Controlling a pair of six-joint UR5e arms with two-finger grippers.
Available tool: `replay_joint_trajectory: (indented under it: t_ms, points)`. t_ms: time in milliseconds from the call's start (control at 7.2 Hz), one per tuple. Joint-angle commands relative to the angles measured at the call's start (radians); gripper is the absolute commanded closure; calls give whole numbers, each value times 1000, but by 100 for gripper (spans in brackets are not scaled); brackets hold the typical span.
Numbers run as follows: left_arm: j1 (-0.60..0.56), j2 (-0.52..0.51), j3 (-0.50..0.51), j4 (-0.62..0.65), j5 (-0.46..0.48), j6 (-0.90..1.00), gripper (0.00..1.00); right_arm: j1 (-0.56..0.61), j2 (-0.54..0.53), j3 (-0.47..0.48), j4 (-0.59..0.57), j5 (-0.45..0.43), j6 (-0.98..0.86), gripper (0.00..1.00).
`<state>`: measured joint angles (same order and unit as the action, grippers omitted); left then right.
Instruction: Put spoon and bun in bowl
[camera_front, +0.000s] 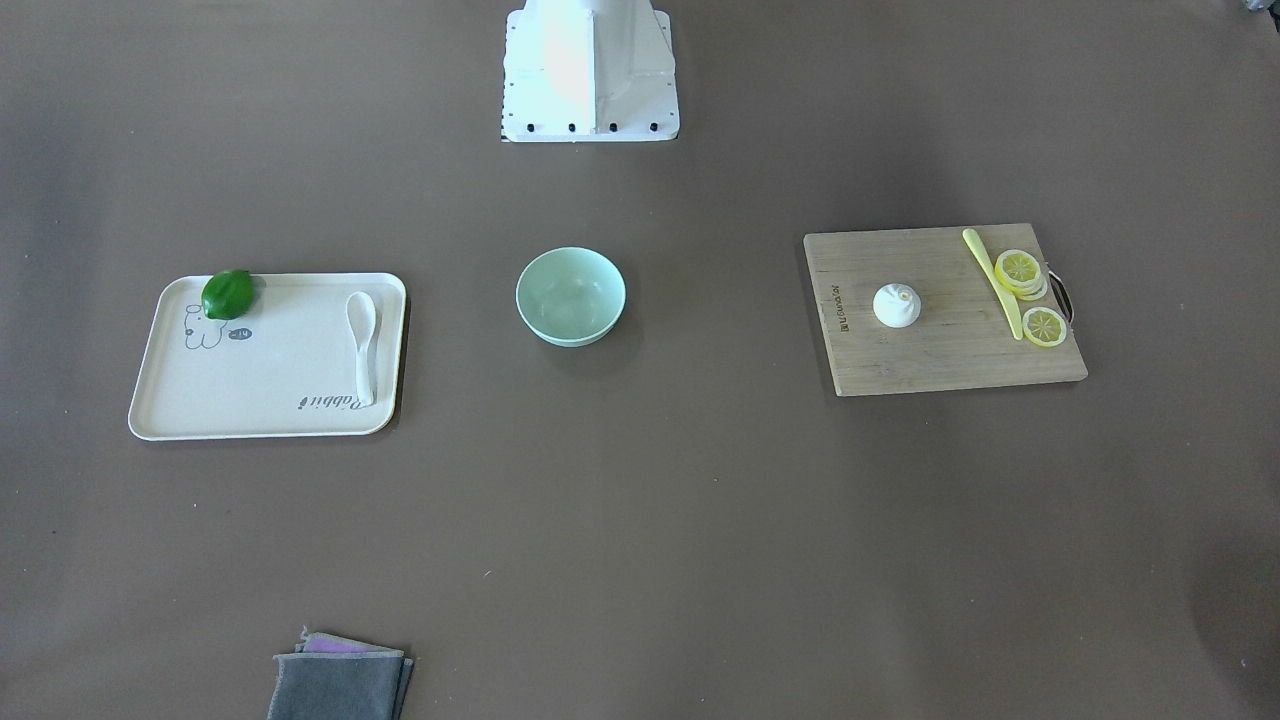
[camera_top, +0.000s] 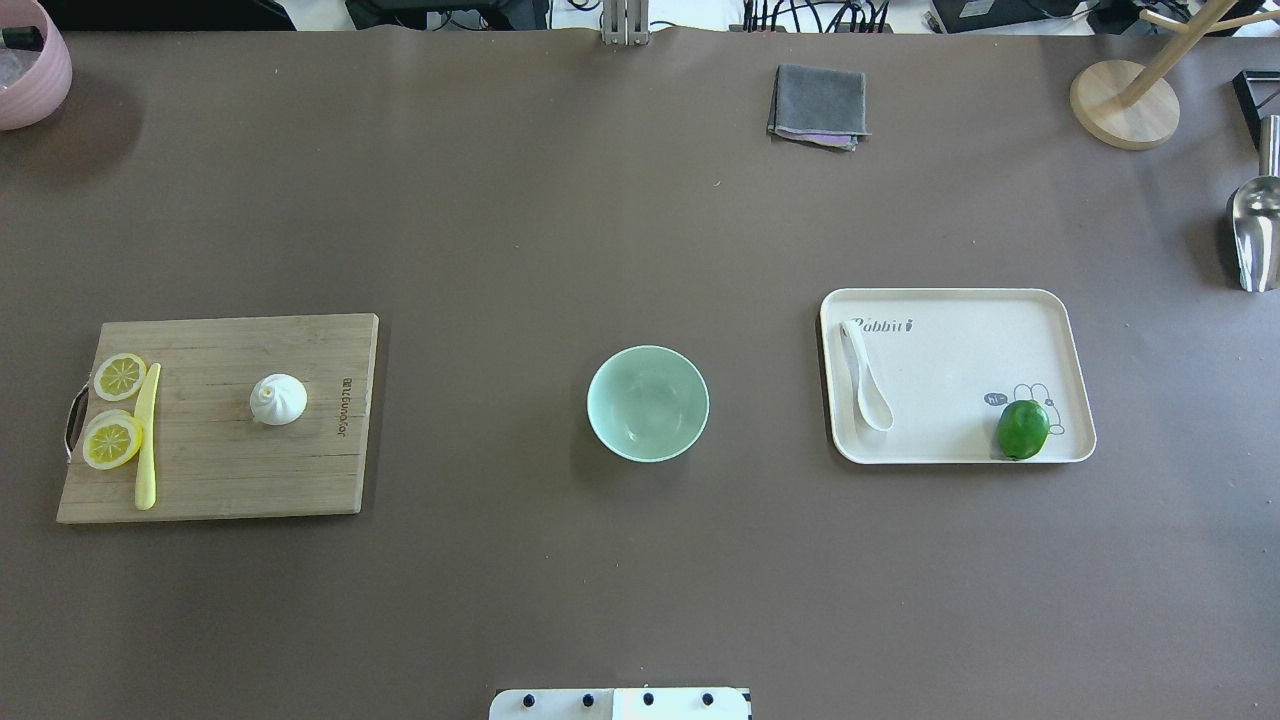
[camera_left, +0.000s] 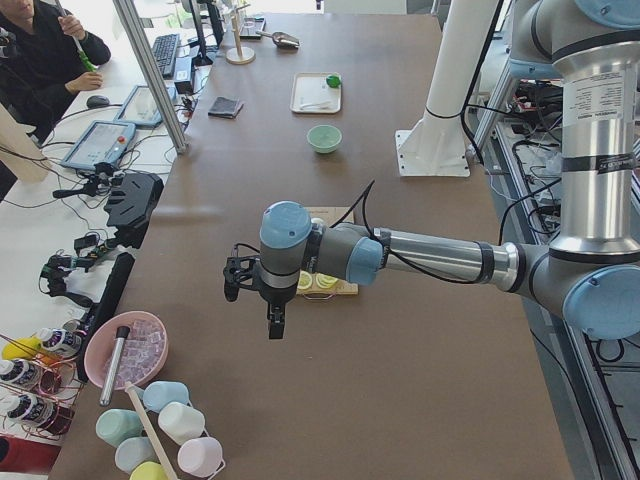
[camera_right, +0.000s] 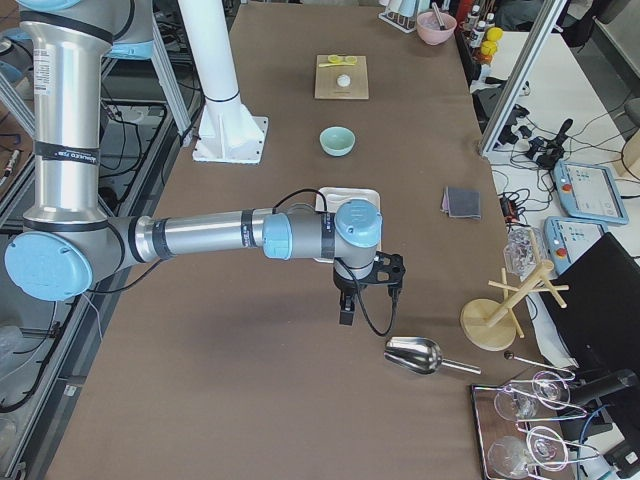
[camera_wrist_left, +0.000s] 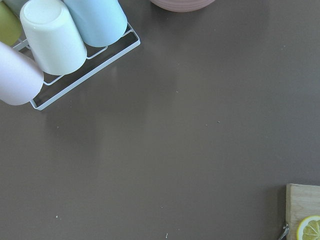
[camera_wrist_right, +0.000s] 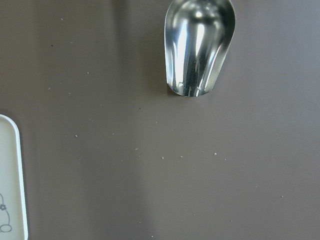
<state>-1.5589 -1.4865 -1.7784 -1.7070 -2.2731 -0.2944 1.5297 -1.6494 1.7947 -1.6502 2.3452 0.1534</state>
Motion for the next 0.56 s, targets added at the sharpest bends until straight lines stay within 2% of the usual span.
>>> replay_joint_trajectory:
  t_ms: [0, 139, 278, 417]
  points:
    - [3, -11, 1, -69, -8, -12, 2, -6, 54, 3, 3, 12, 1, 0]
    - [3, -20, -9, -121, -9, -11, 2, -52, 101, 3, 4, 6, 2, 0]
    - [49, -44, 0, -172, -9, -12, 2, -139, 222, -9, -6, -29, 0, 0]
    - [101, -54, -7, -207, -28, -25, 2, -175, 239, -23, 4, -78, 6, 0]
